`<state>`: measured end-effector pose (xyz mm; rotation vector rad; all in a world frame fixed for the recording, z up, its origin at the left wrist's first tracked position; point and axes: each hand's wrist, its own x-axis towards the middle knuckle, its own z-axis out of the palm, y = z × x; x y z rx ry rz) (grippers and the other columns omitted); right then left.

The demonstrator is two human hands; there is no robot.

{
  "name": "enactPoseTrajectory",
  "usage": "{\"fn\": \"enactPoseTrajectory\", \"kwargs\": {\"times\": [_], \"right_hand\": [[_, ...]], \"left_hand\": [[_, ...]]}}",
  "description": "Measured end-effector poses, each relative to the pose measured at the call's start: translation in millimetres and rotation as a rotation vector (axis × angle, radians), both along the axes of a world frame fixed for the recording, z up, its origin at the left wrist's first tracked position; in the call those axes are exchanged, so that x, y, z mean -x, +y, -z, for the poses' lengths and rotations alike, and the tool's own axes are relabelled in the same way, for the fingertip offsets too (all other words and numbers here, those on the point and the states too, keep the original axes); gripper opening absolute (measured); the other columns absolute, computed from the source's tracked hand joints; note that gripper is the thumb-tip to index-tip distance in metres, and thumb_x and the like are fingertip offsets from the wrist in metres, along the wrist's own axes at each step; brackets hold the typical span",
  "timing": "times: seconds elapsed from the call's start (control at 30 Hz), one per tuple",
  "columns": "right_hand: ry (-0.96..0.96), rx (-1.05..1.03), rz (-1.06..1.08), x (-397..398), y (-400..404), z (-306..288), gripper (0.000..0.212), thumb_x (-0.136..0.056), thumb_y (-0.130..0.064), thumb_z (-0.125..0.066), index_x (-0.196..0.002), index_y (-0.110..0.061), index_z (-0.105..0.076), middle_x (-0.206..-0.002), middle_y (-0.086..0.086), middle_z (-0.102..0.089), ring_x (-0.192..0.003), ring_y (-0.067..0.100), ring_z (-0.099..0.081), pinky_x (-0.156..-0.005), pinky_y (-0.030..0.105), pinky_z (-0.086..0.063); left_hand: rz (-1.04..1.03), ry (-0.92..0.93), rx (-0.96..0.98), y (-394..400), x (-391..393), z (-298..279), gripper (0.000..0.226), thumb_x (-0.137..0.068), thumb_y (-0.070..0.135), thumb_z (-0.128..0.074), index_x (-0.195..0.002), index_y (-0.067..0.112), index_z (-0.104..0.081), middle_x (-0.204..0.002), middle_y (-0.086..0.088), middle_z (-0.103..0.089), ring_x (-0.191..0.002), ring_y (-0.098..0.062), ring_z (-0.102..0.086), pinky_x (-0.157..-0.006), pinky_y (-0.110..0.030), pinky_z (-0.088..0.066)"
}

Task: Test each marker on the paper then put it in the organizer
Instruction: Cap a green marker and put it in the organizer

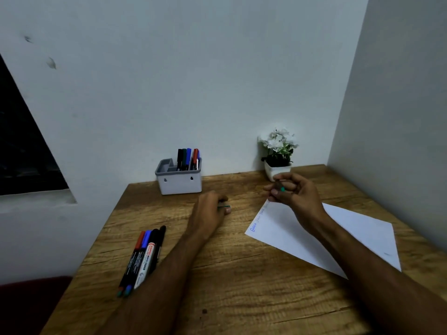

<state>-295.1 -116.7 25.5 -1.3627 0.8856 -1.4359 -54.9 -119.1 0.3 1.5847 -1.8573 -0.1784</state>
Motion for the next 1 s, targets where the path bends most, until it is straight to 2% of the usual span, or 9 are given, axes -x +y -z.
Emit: {"fn": "enactPoseTrajectory", "kwargs": {"times": [0.13, 0.27, 0.33, 0.47, 0.57, 0.7, 0.83, 1.0], "right_hand": [[-0.085, -0.019, 0.103, 12.8, -6.2, -7.5, 0.015, -0.097, 0.002, -0.063, -0.112, 0.000, -0.065, -0.089, 0.019, -0.077, -0.068, 0.030, -0.074, -0.058, 0.033, -0.061], [-0.035, -0.002, 0.202, 29.7, -17.8, -6.3, 0.016, -0.098, -0.014, -0.068, -0.109, -0.002, -0.071, -0.083, 0.019, -0.073, -0.053, 0.023, -0.060, -0.048, 0.029, -0.050], [0.002, 0.003, 0.227, 37.2, -23.6, -2.4, 0.015, -0.095, -0.013, -0.071, -0.101, 0.001, -0.072, -0.082, 0.019, -0.074, -0.051, 0.021, -0.057, -0.047, 0.029, -0.047], [0.069, -0.043, 0.253, 47.7, -38.3, 8.5, 0.006, -0.089, -0.004, -0.075, -0.093, 0.000, -0.073, -0.080, 0.019, -0.075, -0.051, 0.021, -0.061, -0.047, 0.027, -0.048], [0.154, -0.076, 0.226, 49.8, -51.7, 15.6, 0.001, -0.089, 0.001, -0.071, -0.089, 0.002, -0.071, -0.072, 0.016, -0.072, -0.055, 0.024, -0.063, -0.048, 0.028, -0.050], [0.282, -0.084, 0.160, 42.8, -63.5, 15.8, 0.010, -0.092, 0.005, -0.064, -0.090, 0.002, -0.073, -0.077, 0.019, -0.074, -0.060, 0.022, -0.065, -0.053, 0.029, -0.054], [0.382, -0.054, 0.153, 36.1, -77.9, 16.8, 0.011, -0.083, 0.011, -0.070, -0.087, 0.003, -0.078, -0.077, 0.028, -0.072, -0.060, 0.019, -0.064, -0.054, 0.026, -0.052], [0.552, 0.033, 0.149, 34.9, -92.3, 28.7, 0.005, -0.078, 0.006, -0.069, -0.079, 0.011, -0.068, -0.064, 0.017, -0.065, -0.053, 0.011, -0.055, -0.050, 0.028, -0.044]], "left_hand": [[0.112, -0.012, 0.072, 9.5, 22.5, -5.9, 0.033, -0.087, 0.016, -0.070, -0.120, 0.018, -0.068, -0.121, 0.003, -0.068, -0.105, -0.010, -0.063, -0.090, -0.025, -0.052], [0.325, -0.146, -0.025, 15.0, 44.2, -0.9, 0.033, -0.089, 0.018, -0.058, -0.122, 0.018, -0.064, -0.122, 0.000, -0.064, -0.108, -0.013, -0.056, -0.091, -0.031, -0.050], [0.364, -0.148, -0.105, 14.8, 48.2, 3.8, 0.035, -0.094, 0.031, -0.054, -0.126, 0.018, -0.059, -0.127, 0.001, -0.059, -0.114, -0.012, -0.051, -0.096, -0.032, -0.045], [0.402, -0.178, -0.194, 14.1, 48.7, 8.5, 0.056, -0.094, 0.046, -0.054, -0.144, 0.023, -0.041, -0.147, 0.006, -0.043, -0.132, -0.011, -0.038, -0.099, -0.026, -0.032], [0.415, -0.216, -0.206, 13.8, 49.6, 8.5, 0.066, -0.093, 0.050, -0.056, -0.149, 0.024, -0.033, -0.153, 0.006, -0.035, -0.137, -0.010, -0.032, -0.101, -0.025, -0.026], [0.419, -0.240, -0.202, 12.7, 50.0, 9.7, 0.072, -0.091, 0.051, -0.057, -0.151, 0.025, -0.027, -0.156, 0.008, -0.029, -0.139, -0.009, -0.028, -0.100, -0.022, -0.023], [0.430, -0.250, -0.175, 12.6, 49.9, 9.5, 0.072, -0.091, 0.053, -0.056, -0.151, 0.025, -0.028, -0.155, 0.009, -0.029, -0.137, -0.007, -0.029, -0.102, -0.021, -0.024], [0.439, -0.268, -0.178, 12.1, 49.9, 10.6, 0.073, -0.091, 0.055, -0.054, -0.152, 0.026, -0.026, -0.155, 0.011, -0.027, -0.138, -0.006, -0.028, -0.108, -0.024, -0.025]]}}
